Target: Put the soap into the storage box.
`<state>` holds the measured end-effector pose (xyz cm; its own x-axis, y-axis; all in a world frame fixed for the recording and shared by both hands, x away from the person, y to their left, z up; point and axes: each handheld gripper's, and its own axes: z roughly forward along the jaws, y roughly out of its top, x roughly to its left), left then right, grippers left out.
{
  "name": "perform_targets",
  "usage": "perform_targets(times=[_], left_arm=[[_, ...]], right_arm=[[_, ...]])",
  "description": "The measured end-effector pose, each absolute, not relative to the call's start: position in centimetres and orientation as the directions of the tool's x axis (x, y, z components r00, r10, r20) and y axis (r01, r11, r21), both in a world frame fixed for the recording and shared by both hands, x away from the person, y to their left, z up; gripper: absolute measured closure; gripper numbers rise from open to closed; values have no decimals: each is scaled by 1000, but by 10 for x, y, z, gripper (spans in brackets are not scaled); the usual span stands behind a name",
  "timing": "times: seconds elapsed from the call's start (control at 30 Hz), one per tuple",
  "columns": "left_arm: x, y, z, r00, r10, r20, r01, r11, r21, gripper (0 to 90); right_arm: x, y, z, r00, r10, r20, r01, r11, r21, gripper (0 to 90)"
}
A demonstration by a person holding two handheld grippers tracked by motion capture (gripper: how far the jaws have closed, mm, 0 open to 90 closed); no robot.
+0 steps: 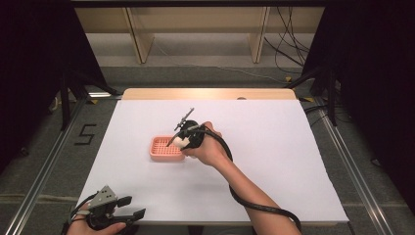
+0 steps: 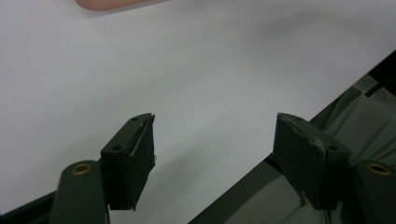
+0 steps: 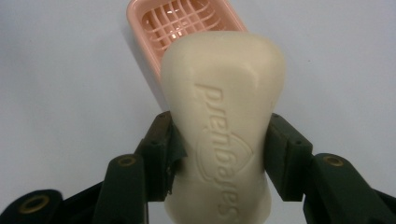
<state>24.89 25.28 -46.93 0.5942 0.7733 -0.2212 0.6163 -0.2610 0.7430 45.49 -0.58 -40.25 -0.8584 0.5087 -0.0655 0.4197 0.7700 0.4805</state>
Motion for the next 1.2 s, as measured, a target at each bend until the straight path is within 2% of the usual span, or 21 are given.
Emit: perform_targets(times=[0.17, 0.67, 0.97, 1.2], left_arm=[[249, 253, -470, 598, 772, -217, 616, -269, 740, 291], [250, 254, -469, 604, 770, -204, 615, -288, 734, 289], [249, 253, -469, 591, 771, -237, 628, -255, 735, 289], [249, 252, -470, 594, 771, -228, 617, -255, 745, 289]], right_arm=[[455, -3, -400, -849, 526, -52, 439, 756, 485, 505], [461, 4, -404, -861, 504, -59, 417, 769, 484, 505], [463, 10, -405, -862, 504, -59, 418, 771, 481, 505], [465, 13, -405, -864, 500, -62, 412, 772, 484, 505]])
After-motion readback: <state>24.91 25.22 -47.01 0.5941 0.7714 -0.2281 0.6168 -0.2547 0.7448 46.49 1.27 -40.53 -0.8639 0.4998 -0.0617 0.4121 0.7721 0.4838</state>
